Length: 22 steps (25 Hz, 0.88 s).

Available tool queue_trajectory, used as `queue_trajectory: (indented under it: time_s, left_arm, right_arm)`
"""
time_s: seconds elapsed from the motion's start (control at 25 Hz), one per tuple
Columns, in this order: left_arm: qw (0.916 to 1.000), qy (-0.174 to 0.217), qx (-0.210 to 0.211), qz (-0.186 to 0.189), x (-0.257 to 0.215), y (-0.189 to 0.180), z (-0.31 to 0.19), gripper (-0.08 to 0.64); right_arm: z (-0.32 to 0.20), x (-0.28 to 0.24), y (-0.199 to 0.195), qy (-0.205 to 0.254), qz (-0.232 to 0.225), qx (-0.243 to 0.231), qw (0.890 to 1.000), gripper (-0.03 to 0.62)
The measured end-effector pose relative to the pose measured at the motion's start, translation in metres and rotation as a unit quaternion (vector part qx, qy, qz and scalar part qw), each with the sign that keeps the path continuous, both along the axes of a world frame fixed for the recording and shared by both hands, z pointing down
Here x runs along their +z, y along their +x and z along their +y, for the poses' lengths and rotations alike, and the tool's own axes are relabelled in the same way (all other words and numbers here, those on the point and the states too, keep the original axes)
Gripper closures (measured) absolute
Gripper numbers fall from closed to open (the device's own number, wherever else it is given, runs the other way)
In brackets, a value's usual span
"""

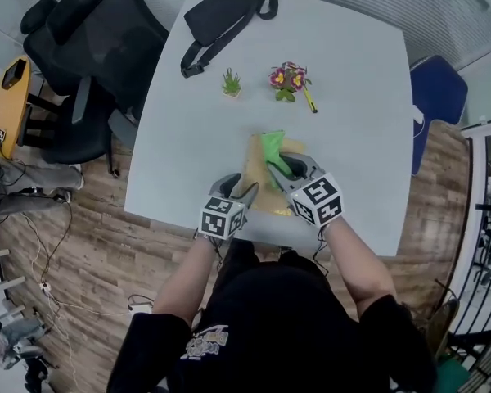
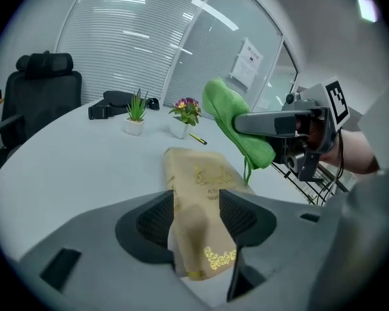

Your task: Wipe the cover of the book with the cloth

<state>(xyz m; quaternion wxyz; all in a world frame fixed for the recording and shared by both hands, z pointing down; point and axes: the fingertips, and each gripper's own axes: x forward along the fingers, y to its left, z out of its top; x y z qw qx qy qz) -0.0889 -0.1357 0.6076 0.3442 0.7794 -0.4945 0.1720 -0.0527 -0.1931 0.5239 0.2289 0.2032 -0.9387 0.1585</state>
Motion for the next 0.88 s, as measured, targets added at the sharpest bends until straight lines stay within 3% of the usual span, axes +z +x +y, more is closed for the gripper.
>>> queue_trajectory:
  time_s: [0.28,0.64,0.88]
  left_arm:
    - [0.9991,-0.016,0.029,0.027,0.016,-0.002,-0.011,0.351]
    - [0.9962,-0.033,0.062,0.051,0.029,-0.001,-0.017,0.351]
    - [0.9935,-0.035,0.056,0.093,0.033,-0.002,-0.015,0.351]
  right_arm:
    - [0.007,0.027,-0.023,0.014,0.063,-0.042,0.997,0.494]
    - [0.011,0.057,-0.043,0.039,0.136,-0.101,0.985,0.494]
    - [0.012,0.078,-0.051,0.033,0.172,-0.123,0.977,0.494]
